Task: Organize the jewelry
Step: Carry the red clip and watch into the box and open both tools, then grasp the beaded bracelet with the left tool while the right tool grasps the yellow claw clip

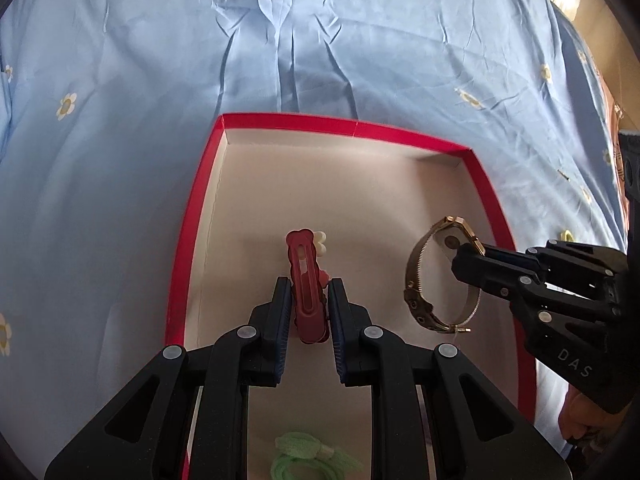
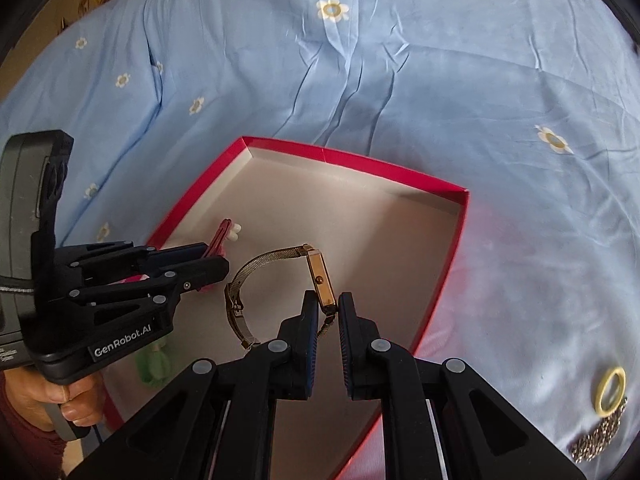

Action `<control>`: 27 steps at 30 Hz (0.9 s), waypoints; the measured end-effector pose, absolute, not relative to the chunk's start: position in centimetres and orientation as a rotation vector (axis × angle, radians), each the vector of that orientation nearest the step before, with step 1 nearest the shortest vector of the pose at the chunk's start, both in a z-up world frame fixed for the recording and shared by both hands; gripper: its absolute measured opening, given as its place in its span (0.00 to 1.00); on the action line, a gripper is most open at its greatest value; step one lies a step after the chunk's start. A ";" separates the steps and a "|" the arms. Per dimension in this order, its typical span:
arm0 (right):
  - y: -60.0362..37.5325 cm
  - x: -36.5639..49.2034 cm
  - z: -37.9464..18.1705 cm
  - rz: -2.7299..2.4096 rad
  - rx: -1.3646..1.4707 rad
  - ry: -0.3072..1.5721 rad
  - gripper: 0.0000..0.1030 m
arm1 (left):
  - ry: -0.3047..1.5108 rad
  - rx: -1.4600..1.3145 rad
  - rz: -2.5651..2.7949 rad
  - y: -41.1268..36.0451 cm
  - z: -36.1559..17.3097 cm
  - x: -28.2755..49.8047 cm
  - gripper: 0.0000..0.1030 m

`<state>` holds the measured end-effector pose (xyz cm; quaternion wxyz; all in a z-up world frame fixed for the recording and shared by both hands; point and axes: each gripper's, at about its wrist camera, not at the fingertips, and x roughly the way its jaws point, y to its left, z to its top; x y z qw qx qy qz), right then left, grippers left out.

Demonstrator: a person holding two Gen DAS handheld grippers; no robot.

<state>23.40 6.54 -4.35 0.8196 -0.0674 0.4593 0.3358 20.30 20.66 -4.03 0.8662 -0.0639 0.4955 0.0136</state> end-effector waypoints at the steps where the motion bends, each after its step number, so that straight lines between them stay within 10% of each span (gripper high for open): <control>1: 6.6 23.4 -4.4 0.714 -0.151 0.979 0.09 | 1.036 -0.127 0.029 20.6 -4.1 20.3 0.16; 27: 3.5 21.7 -2.8 0.724 -0.031 0.963 0.29 | 0.995 -0.209 0.091 20.9 -2.6 17.5 0.40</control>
